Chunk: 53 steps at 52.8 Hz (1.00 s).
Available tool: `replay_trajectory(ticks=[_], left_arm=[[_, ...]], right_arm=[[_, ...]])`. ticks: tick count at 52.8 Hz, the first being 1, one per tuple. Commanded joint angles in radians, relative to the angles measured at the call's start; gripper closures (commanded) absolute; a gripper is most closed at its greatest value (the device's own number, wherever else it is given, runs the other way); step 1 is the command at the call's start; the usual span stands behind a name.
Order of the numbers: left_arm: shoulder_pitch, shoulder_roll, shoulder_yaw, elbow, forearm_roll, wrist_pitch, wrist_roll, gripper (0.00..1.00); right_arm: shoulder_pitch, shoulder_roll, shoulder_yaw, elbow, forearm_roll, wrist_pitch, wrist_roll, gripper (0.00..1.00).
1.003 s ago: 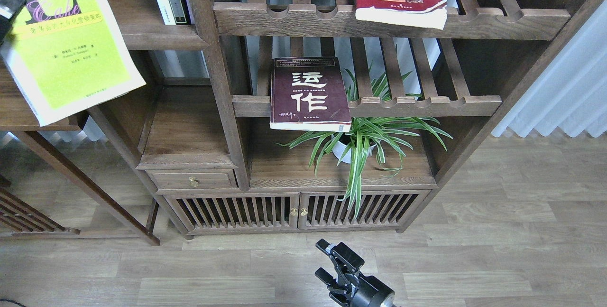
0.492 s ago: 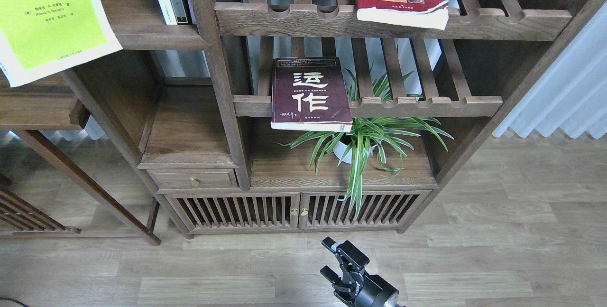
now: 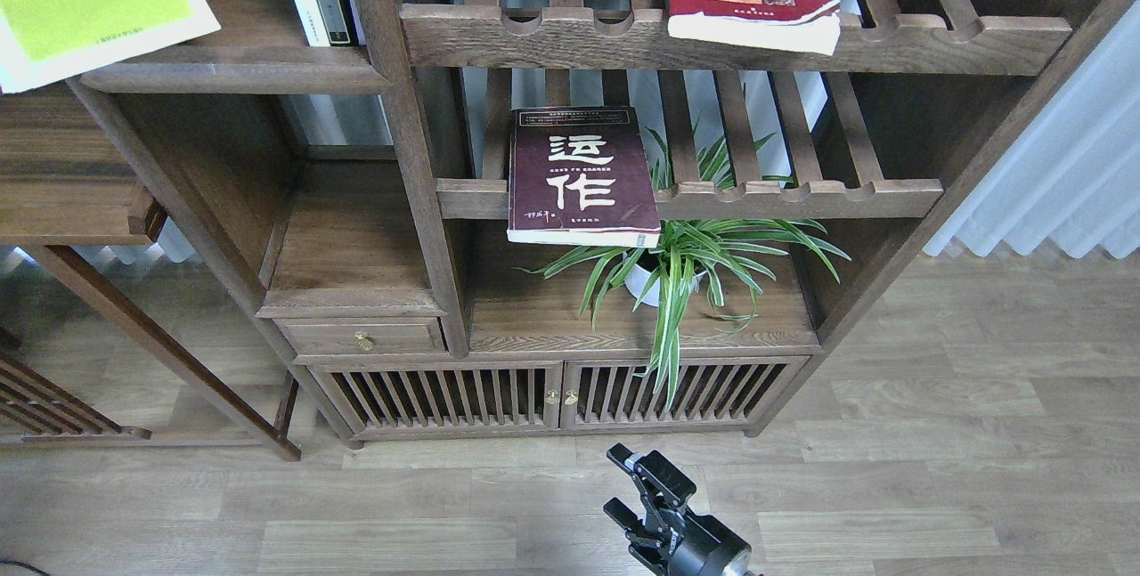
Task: Organize books on shelf
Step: 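Lift the yellow-green book with the left gripper toward the upper shelf, then place the yellow-green book upright on the upper shelf with the left gripper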
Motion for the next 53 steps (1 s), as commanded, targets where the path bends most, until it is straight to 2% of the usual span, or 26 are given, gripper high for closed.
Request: replay_trajectory(ticks=[1,8,14,22,29,35,46,53], left_arm=[[-0.063,-0.010,0.027,0.022,0.061,0.000,-0.002,0.96],[-0.146,-0.018,0.065,0.027,0.087,0.000,-0.011,0.96],[-0.209,-0.033,0.111,0.079,0.090,0.000,-0.028,0.96],[-0.248,-0.039,0.116,0.145,0.094,0.000,-0.066,0.96],[-0.267,-0.042,0.116,0.163,0.107,0.000,-0.074,0.96],[-0.278,-0.055,0.127,0.188,0.108,0.000,-0.118,0.96],[-0.312,-0.090,0.150,0.271,0.116,0.000,-0.233,0.96],[-0.320,-0.111,0.162,0.298,0.117,0.000,-0.268,0.96]], right_arm=[[0.000,0.000,0.000,0.000,0.000,0.000,0.000,0.00],[0.000,0.000,0.000,0.000,-0.001,0.000,0.000,0.00],[0.002,0.000,0.000,0.000,-0.001,0.000,0.000,0.00],[0.002,0.000,0.000,0.000,0.000,0.000,0.000,0.00],[0.002,0.000,0.000,0.000,0.002,0.000,0.000,0.00],[0.002,0.000,0.000,0.000,0.002,0.000,0.000,0.00],[0.002,0.000,0.000,0.002,0.003,0.000,0.000,0.00],[0.000,0.000,0.002,0.002,0.003,0.000,0.000,0.00]])
